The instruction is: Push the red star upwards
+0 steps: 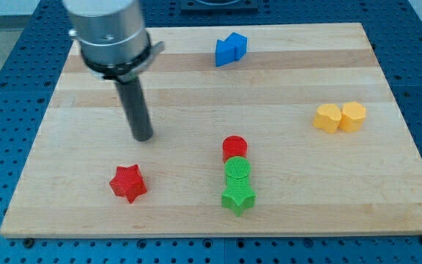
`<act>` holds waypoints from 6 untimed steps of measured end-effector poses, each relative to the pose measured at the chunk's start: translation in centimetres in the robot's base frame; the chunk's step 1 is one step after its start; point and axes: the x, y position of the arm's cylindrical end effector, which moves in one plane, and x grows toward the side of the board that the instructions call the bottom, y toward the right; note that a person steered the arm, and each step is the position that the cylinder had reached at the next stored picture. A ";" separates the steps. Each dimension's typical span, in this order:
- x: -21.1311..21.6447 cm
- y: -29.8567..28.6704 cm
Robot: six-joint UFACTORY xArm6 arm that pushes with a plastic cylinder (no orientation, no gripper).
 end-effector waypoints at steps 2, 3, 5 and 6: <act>1.3 -7.6; 7.0 -9.4; 12.8 -7.8; 12.8 -3.8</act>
